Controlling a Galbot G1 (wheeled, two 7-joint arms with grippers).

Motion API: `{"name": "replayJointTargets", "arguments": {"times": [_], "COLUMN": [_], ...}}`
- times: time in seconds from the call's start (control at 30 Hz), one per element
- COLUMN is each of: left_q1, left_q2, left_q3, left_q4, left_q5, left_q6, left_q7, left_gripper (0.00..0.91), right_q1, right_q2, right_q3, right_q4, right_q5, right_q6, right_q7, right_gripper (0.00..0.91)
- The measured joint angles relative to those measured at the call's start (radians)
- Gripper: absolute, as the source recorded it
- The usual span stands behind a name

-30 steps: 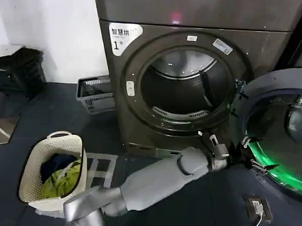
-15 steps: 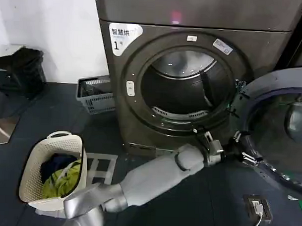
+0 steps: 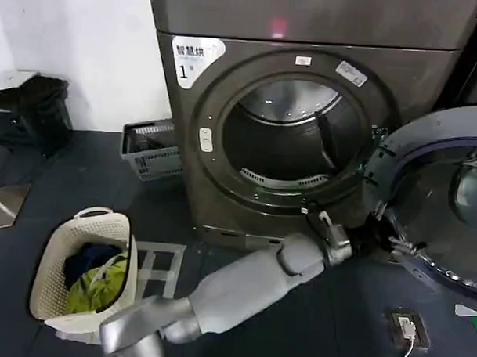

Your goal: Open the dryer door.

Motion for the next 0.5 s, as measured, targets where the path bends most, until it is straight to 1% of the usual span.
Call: {"name": "replayJointTargets", "arguments": {"times": [0.17,0.27,0.33,0.43,0.5], "left_q1": [0.038,0.065,0.083,0.103,0.116], "left_q2": [0.158,0.242,0.293,0.372,0.430], "left_q3": [-0.036,-0.070,-0.092,-0.132,-0.160], "left_q4": [-0.093,-0.144,-0.176,-0.220,-0.243], "left_q5": [0.002,-0.007,-0.025,-0.075,-0.068], "left_q6": [-0.015,-0.008,0.014,0.079,0.114], "left_q7": [0.004,0.003,0.005,0.003,0.013], "left_gripper": [0.907,0.907,0.907,0.907,0.907], "right_q1": [0.004,0.010,0.013,0.019,0.023], "right_q2": [0.000,0.001,0.002,0.004,0.006], "right_q3": [-0.005,-0.012,-0.018,-0.024,-0.028], "right_q4": [0.015,0.021,0.025,0.026,0.028], "right_q5": [-0.004,-0.021,-0.030,-0.055,-0.061], "right_q6": [0.002,0.007,0.009,0.022,0.028], "right_q7": [-0.003,-0.005,-0.005,-0.013,-0.016], "right_gripper": [0.907,0.907,0.907,0.907,0.907]}}
